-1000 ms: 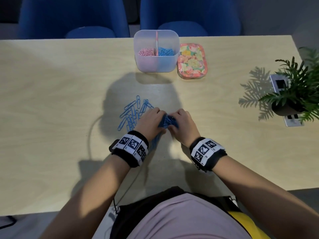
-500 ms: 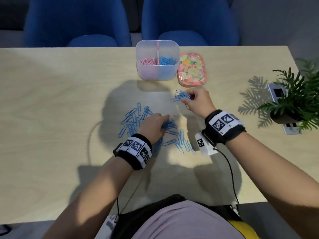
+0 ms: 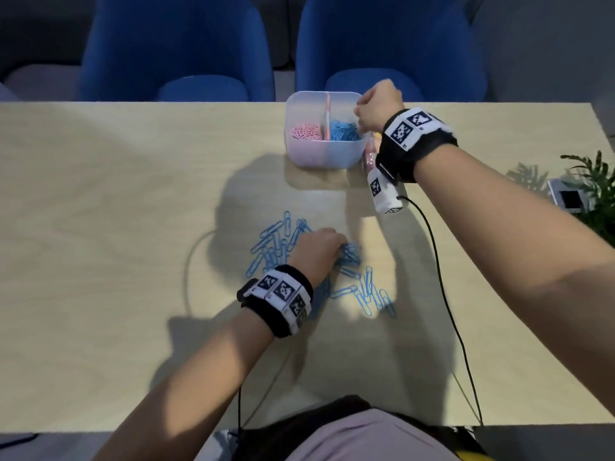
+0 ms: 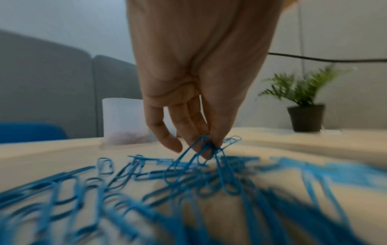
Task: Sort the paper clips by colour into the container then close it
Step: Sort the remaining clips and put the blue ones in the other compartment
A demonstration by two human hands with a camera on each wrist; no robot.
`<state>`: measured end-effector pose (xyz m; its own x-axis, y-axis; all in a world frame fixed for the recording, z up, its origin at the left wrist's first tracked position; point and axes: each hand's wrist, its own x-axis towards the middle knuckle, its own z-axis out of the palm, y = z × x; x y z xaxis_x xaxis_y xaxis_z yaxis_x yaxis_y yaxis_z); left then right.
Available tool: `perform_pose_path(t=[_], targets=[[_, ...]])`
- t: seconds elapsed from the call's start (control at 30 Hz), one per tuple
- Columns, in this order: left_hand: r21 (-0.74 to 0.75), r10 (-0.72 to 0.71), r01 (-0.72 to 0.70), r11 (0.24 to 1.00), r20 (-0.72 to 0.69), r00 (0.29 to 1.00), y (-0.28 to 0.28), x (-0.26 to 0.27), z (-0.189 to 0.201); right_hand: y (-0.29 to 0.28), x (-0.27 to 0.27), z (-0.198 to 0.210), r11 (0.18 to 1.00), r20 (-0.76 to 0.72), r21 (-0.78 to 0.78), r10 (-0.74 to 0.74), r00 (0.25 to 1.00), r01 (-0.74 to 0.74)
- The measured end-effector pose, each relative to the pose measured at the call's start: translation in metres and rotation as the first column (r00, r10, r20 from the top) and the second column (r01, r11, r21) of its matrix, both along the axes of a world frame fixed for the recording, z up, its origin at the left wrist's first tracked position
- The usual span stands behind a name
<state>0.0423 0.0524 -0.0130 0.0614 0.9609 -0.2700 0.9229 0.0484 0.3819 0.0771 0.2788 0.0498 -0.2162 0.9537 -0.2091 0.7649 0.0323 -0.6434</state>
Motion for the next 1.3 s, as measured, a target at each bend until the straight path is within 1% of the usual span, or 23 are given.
perform_pose_path(t=[0.07,0.13,0.23,0.33,0.37,0.43,0.47,0.5,0.53,0.57,0.63,0.67,0.73,0.8,0.87,0.9,0.93,1.0,1.07,1.1,1.13,1.2,1.3], targets=[[0.028,0.105,-0.112,0.993,0.177,0.979,0.014,-0.004,0.010,-0.007,0.015,0.000,0.998,-0.170,0.015,-0.065,0.983,0.069],[0.066,0.170,-0.200,0.978,0.309,0.936,0.035,-0.011,0.024,-0.025,0.040,-0.002,0.991,-0.298,0.009,-0.128,0.946,0.137],[0.148,0.208,-0.289,0.946,0.407,0.889,0.076,-0.024,0.049,-0.067,0.086,-0.014,0.985,-0.403,-0.067,-0.174,0.899,0.161],[0.230,0.258,-0.363,0.903,0.385,0.886,0.124,-0.036,0.071,-0.108,0.134,-0.039,0.978,-0.367,-0.119,-0.204,0.907,0.172],[0.232,0.283,-0.396,0.889,0.403,0.871,0.138,-0.039,0.077,-0.120,0.149,-0.049,0.974,-0.338,-0.144,-0.214,0.917,0.175],[0.197,0.329,-0.477,0.856,0.504,0.799,0.162,-0.045,0.084,-0.139,0.173,-0.069,0.960,-0.280,-0.186,-0.255,0.926,0.208],[0.184,0.344,-0.508,0.842,0.542,0.767,0.172,-0.048,0.083,-0.147,0.183,-0.077,0.946,-0.277,-0.219,-0.295,0.914,0.239],[0.180,0.369,-0.529,0.829,0.535,0.760,0.178,-0.049,0.081,-0.154,0.190,-0.083,0.924,-0.298,-0.273,-0.348,0.889,0.270],[0.178,0.391,-0.533,0.827,0.499,0.773,0.182,-0.049,0.080,-0.162,0.194,-0.087,0.901,-0.322,-0.328,-0.389,0.863,0.284],[0.166,0.404,-0.510,0.844,0.429,0.808,0.184,-0.049,0.076,-0.169,0.196,-0.089,0.892,-0.335,-0.360,-0.398,0.854,0.274],[0.090,0.364,-0.393,0.915,0.237,0.901,0.183,-0.046,0.067,-0.182,0.196,-0.093,0.916,-0.313,-0.350,-0.311,0.897,0.196],[0.049,0.335,-0.346,0.937,0.160,0.929,0.180,-0.043,0.065,-0.187,0.194,-0.093,0.941,-0.283,-0.309,-0.230,0.931,0.139],[0.032,0.307,-0.311,0.950,0.090,0.948,0.173,-0.041,0.063,-0.195,0.189,-0.090,0.969,-0.190,-0.244,-0.099,0.977,0.050],[0.174,0.277,-0.293,0.940,0.111,0.954,0.163,-0.042,0.063,-0.205,0.181,-0.086,0.969,-0.090,-0.245,-0.003,0.996,-0.019],[0.343,0.225,-0.264,0.902,0.148,0.963,0.143,-0.040,0.065,-0.218,0.171,-0.082,0.964,0.028,-0.248,0.111,0.993,-0.101],[0.376,0.176,-0.222,0.900,0.152,0.973,0.129,-0.037,0.063,-0.225,0.167,-0.081,0.964,0.069,-0.233,0.148,0.987,-0.129],[0.351,0.104,-0.150,0.924,0.146,0.984,0.113,-0.034,0.058,-0.231,0.163,-0.079,0.967,0.095,-0.206,0.170,0.981,-0.147],[0.160,-0.063,0.040,0.986,0.138,0.988,0.077,-0.025,0.039,-0.239,0.155,-0.079,0.974,0.123,-0.162,0.176,0.977,-0.155],[-0.054,-0.184,0.191,0.980,0.104,0.977,0.045,-0.018,0.019,-0.240,0.148,-0.079,0.978,0.155,-0.147,0.170,0.973,-0.147],[-0.120,-0.212,0.219,0.968,0.074,0.975,0.032,-0.015,0.010,-0.240,0.145,-0.080,0.978,0.176,-0.143,0.178,0.968,-0.153],[-0.142,-0.237,0.240,0.960,0.035,0.971,0.022,-0.013,0.002,-0.239,0.142,-0.081,0.976,0.198,-0.138,0.192,0.961,-0.167],[-0.105,-0.270,0.268,0.958,-0.013,0.963,0.006,-0.008,-0.007,-0.239,0.138,-0.082,0.972,0.222,-0.132,0.217,0.950,-0.192],[-0.060,-0.268,0.265,0.962,-0.046,0.962,-0.009,0.001,-0.012,-0.239,0.134,-0.081,0.974,0.183,-0.111,0.213,0.960,-0.195]])
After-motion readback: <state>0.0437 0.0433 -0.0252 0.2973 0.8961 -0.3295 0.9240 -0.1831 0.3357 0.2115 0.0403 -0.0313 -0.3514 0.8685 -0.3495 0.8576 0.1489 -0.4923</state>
